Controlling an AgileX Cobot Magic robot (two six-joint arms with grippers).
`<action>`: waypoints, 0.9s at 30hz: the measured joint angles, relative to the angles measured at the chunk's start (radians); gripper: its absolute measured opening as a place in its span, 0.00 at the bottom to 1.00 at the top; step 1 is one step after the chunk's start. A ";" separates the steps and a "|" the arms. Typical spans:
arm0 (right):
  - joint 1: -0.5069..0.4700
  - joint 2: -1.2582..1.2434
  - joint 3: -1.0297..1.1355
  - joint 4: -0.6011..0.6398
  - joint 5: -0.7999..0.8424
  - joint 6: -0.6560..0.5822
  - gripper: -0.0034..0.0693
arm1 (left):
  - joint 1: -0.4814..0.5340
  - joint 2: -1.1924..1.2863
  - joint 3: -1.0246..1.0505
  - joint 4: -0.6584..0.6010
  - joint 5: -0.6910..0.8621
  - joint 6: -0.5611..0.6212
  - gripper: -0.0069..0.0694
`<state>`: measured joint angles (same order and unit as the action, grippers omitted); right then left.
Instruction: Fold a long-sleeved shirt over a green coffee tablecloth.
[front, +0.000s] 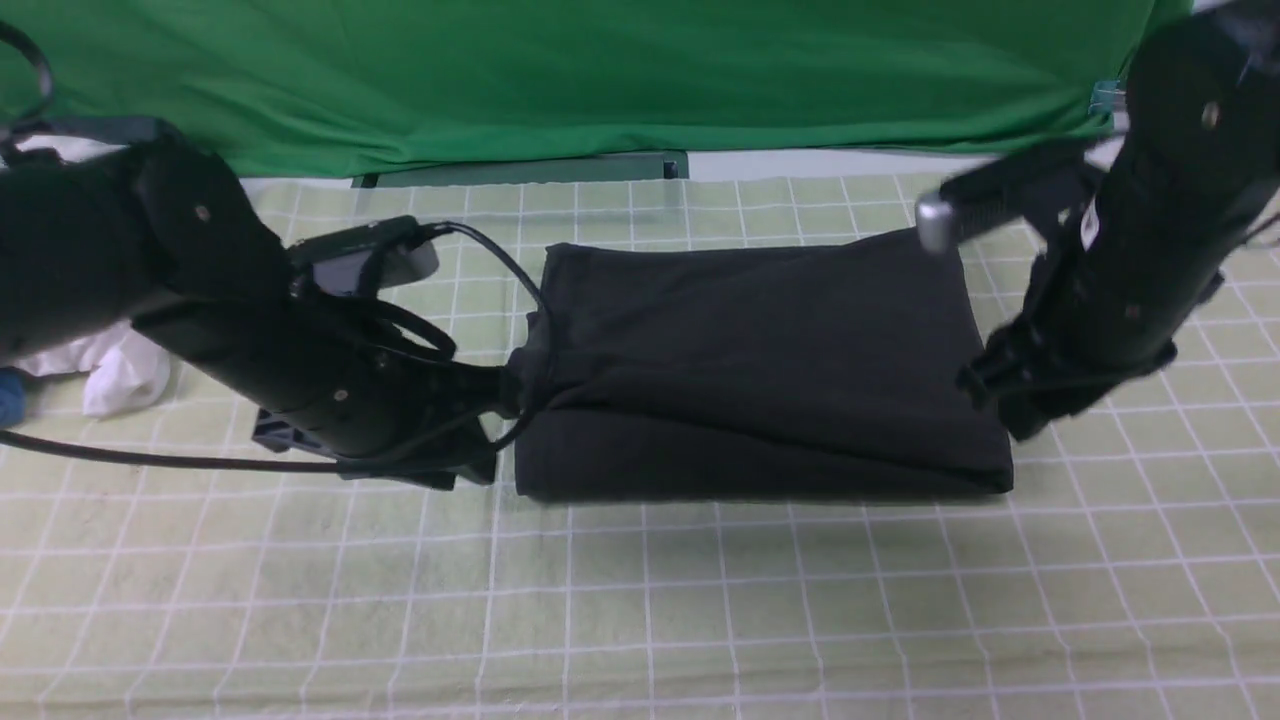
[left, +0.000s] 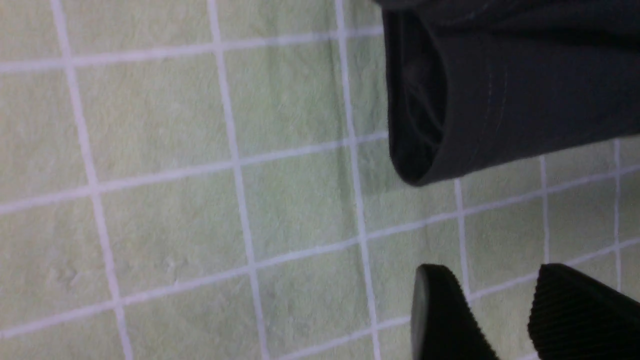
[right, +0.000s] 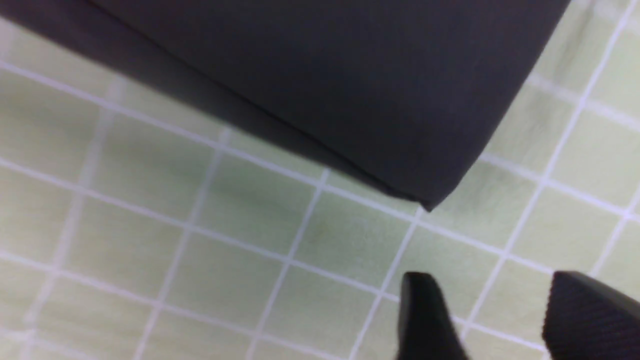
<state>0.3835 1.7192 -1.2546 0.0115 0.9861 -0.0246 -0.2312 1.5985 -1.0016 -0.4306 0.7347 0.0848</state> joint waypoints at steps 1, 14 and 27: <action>-0.006 0.008 0.014 0.001 -0.013 0.004 0.56 | -0.005 0.004 0.001 0.005 -0.023 0.000 0.49; -0.016 0.142 0.061 0.017 -0.227 0.017 0.67 | -0.018 0.211 0.001 -0.110 -0.161 0.124 0.77; -0.016 0.177 0.069 0.024 -0.301 0.010 0.17 | -0.017 0.250 -0.002 -0.255 -0.211 0.234 0.33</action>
<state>0.3672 1.8964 -1.1855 0.0351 0.6853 -0.0150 -0.2480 1.8488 -1.0037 -0.6857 0.5232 0.3191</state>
